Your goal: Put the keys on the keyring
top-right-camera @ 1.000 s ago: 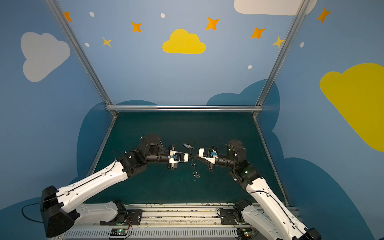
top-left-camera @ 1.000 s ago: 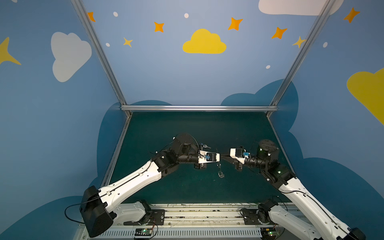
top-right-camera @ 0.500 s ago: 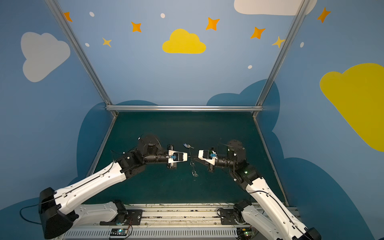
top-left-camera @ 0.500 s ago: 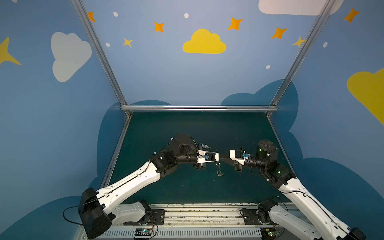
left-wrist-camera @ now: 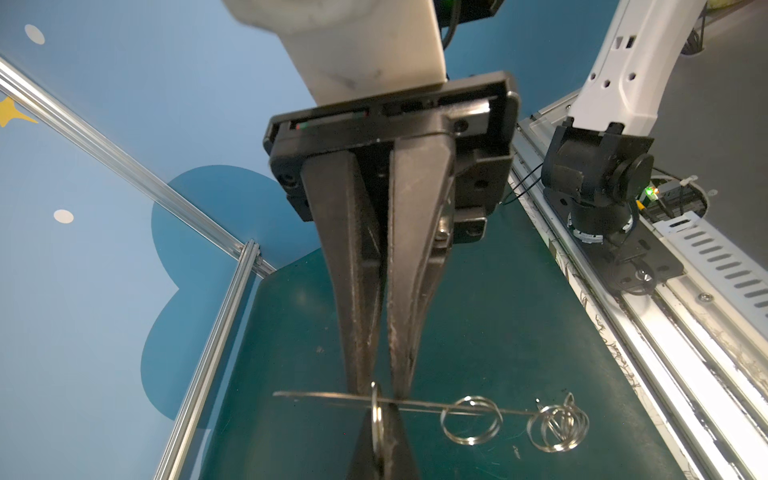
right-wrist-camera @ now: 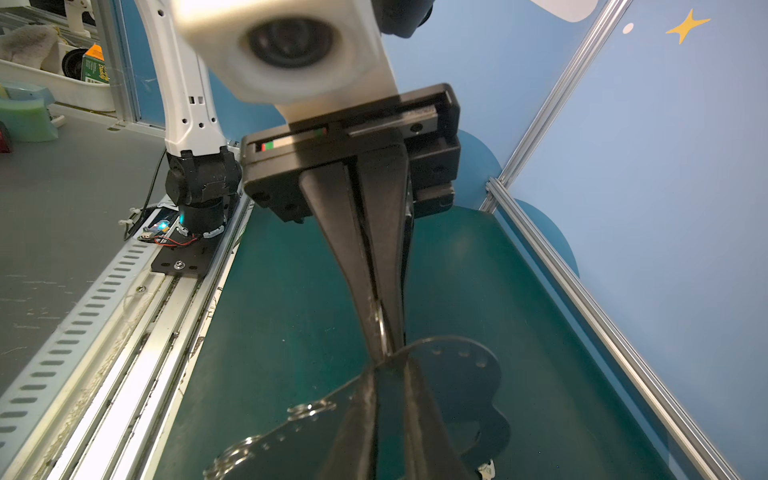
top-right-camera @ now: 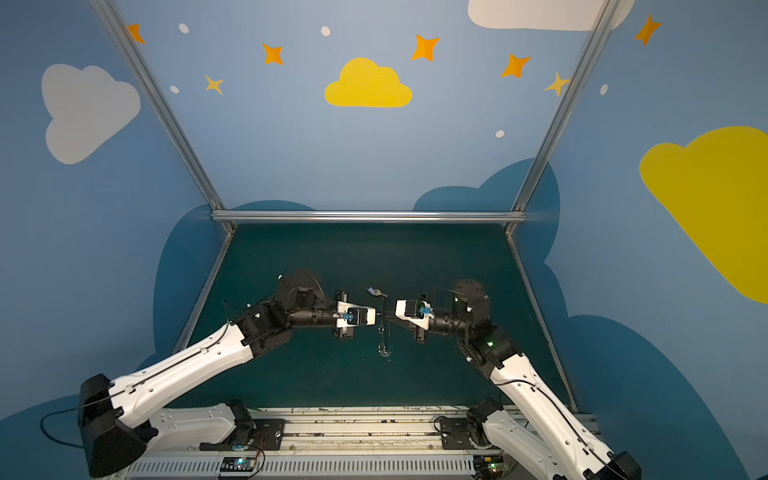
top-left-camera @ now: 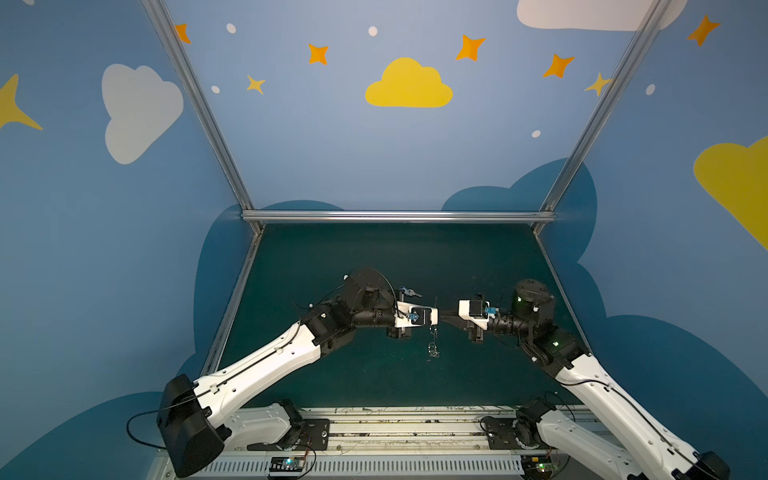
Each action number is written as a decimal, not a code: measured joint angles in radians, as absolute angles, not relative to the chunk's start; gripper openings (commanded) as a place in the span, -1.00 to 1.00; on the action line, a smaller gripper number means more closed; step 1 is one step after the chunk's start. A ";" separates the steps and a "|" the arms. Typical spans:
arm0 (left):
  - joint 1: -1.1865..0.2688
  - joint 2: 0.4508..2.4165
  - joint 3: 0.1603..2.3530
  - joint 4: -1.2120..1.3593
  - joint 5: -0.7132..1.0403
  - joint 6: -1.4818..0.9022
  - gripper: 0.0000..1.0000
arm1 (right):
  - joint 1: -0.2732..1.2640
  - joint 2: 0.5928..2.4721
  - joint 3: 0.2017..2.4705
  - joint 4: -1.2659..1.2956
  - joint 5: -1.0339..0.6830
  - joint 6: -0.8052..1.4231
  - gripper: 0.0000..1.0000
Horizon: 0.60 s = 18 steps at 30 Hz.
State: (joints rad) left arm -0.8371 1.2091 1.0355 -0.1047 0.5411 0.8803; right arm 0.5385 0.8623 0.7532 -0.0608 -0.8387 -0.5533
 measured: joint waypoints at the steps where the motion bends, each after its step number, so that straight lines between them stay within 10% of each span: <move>1: -0.839 1.209 1.036 -0.107 0.540 0.884 -0.93 | 0.538 0.864 0.753 -0.059 -0.839 -0.553 -0.71; 18: -0.842 1.232 1.058 -0.140 0.518 0.931 -0.93 | 0.536 0.876 0.753 -0.057 -0.849 -0.559 -0.92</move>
